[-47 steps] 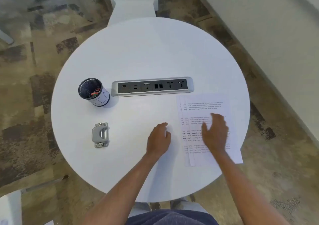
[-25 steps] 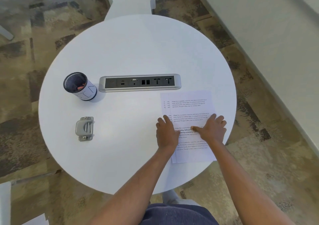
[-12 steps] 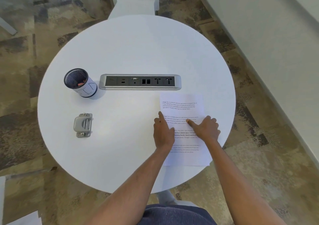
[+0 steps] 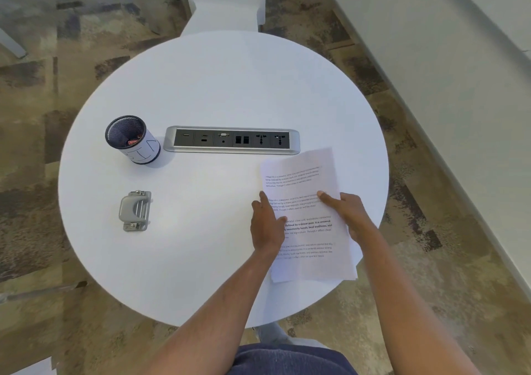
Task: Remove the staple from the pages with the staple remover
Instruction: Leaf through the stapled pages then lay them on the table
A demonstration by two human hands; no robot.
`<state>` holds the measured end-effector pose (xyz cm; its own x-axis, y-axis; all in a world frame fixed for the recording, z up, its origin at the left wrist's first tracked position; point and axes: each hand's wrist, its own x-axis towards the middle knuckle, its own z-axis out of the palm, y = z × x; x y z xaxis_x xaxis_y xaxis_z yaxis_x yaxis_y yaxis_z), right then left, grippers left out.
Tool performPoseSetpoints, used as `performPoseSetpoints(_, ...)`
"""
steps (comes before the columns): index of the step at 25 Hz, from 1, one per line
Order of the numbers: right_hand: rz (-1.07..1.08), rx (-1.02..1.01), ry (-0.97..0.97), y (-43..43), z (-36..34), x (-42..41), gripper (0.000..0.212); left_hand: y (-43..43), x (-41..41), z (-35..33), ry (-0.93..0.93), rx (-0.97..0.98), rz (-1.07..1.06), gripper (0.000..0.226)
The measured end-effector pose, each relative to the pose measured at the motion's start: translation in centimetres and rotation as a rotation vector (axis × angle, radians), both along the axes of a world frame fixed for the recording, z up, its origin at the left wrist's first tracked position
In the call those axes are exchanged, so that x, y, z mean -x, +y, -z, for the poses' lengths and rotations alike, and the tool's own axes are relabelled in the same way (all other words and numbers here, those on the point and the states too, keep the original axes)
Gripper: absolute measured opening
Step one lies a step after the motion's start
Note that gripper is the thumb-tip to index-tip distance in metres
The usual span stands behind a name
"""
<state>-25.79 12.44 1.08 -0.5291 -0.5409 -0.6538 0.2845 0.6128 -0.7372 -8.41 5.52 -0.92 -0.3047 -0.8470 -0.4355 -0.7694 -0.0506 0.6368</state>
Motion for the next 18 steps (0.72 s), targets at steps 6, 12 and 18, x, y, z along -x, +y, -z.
performPoseSetpoints(6,-0.18,-0.05,-0.195,1.2,-0.1,1.5,0.035,-0.4,-0.1,0.4,0.036,-0.022,-0.037,0.077)
performPoseSetpoints(12,-0.255,0.11,-0.069,-0.3,-3.2,1.1,0.026,-3.9,-2.0,0.3,0.326,-0.156,-0.249,0.075)
performPoseSetpoints(18,-0.38,0.303,-0.086,-3.4,-6.4,0.1,0.034,-9.5,-5.6,-4.4,0.737,-0.26,-0.107,0.03)
